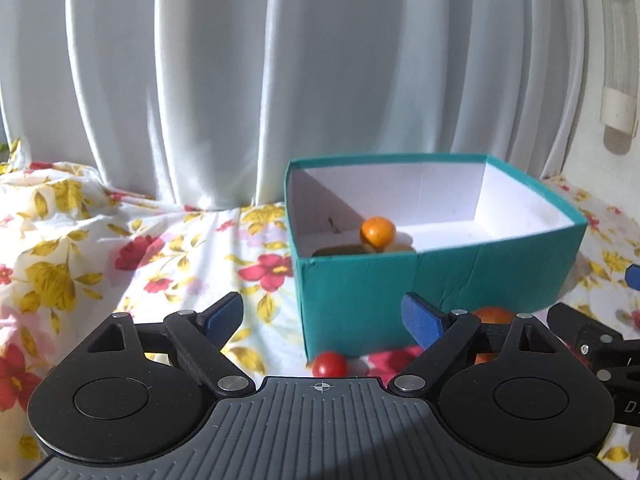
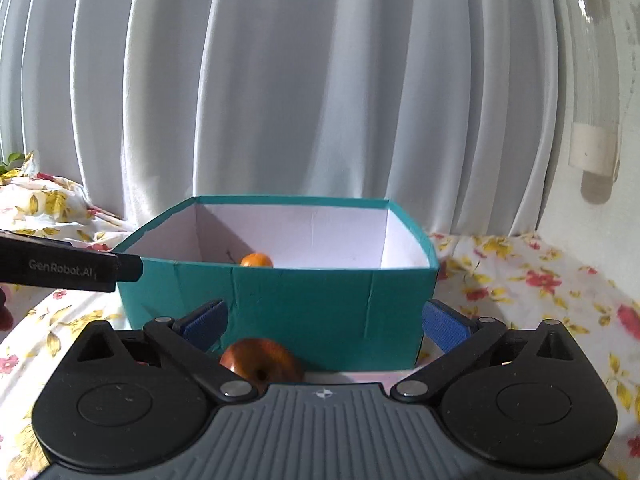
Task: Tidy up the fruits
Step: 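Move both open tools back toward the fruit beside the box, then grasp the red cherry tomato with the left tool while the right tool grasps the red apple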
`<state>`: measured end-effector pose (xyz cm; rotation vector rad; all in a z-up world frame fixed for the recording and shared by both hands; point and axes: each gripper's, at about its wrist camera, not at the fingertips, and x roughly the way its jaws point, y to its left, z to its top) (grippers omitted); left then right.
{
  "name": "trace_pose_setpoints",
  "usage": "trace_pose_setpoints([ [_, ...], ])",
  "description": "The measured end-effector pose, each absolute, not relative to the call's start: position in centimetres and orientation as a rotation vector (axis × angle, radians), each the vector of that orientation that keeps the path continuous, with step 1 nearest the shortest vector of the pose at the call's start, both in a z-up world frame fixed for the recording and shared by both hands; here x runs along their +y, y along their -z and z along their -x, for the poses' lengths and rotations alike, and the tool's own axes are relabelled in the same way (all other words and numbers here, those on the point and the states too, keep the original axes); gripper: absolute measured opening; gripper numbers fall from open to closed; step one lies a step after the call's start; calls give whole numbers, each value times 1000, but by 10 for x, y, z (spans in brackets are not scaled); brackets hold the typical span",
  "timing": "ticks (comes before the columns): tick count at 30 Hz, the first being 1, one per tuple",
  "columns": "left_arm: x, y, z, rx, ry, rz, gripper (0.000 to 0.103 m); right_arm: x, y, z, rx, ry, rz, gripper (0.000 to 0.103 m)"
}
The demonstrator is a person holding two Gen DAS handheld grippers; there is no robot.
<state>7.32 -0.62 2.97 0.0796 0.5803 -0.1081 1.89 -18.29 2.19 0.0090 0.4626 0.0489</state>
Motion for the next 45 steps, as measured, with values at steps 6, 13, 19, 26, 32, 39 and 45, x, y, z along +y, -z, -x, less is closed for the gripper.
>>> trace_pose_setpoints([
  [6,-8,-11,-64,596,107,-130,86,-168,-2,-8,502,-54,42,103],
  [13,-4,-1,-69,633,94,-107,85,-154,11,-10,539,-42,34,103],
  [19,-3,7,-76,661,83,-116,84,-151,19,-26,583,-46,41,87],
  [26,-8,18,-88,685,105,-120,82,-150,32,-42,634,-73,4,80],
  [32,-10,28,-98,717,117,-129,75,-148,40,-49,655,-88,-6,79],
  [39,-11,42,-109,754,129,-136,70,-144,49,-66,665,-94,-5,68],
  [45,-13,45,-110,737,143,-133,70,-151,55,-75,684,-86,-68,67],
])
